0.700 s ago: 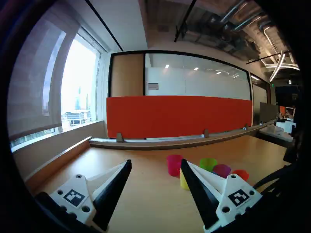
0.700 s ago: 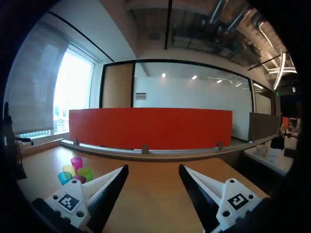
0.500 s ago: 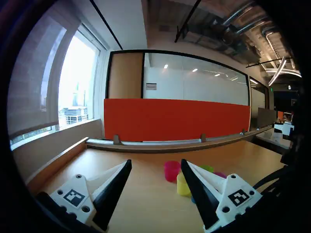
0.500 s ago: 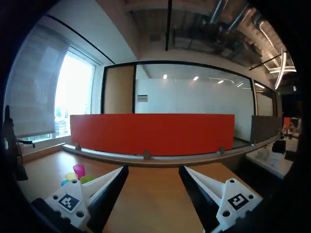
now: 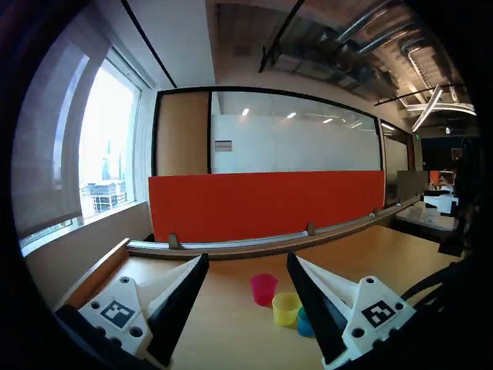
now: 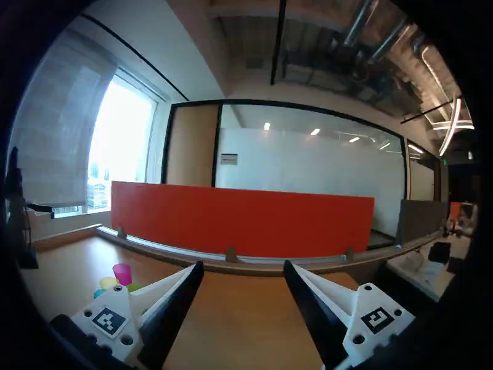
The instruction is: Pour water
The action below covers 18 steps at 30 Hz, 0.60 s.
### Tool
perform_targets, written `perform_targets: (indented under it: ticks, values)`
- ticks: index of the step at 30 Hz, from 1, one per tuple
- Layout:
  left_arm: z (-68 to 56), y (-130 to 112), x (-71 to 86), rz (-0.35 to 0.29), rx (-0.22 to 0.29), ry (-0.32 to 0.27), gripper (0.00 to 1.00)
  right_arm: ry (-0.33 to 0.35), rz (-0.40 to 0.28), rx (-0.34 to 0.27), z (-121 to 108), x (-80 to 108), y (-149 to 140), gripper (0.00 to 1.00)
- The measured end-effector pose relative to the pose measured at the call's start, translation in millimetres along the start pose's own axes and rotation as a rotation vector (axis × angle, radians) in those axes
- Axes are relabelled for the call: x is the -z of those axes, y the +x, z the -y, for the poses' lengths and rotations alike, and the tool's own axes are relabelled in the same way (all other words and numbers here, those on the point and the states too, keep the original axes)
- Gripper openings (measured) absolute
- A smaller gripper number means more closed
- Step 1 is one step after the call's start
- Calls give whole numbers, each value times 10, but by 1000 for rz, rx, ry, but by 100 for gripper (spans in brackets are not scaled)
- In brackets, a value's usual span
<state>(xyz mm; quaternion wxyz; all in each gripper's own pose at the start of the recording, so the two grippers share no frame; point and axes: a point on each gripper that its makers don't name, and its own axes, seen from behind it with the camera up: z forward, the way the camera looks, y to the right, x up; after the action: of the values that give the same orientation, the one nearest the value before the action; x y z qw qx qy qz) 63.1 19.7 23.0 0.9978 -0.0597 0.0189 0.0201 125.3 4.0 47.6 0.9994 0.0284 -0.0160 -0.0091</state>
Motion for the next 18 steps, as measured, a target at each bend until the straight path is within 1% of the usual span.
perform_targets:
  ticks: [5, 8, 12, 18]
  values:
    - [-12, 31, -28, 17, -48, -31, 94, 33, 8, 5, 19, -28, 37, 100]
    - [-42, 58, -40, 28, -74, -61, 94, 76, 10, 22, 87, -31, 72, 100]
    - [-101, 78, -50, 47, -105, -109, 94, 155, 38, 58, 211, -25, 87, 100]
    - [-201, 66, -57, 77, -126, -189, 94, 282, 92, 123, 374, -16, 84, 100]
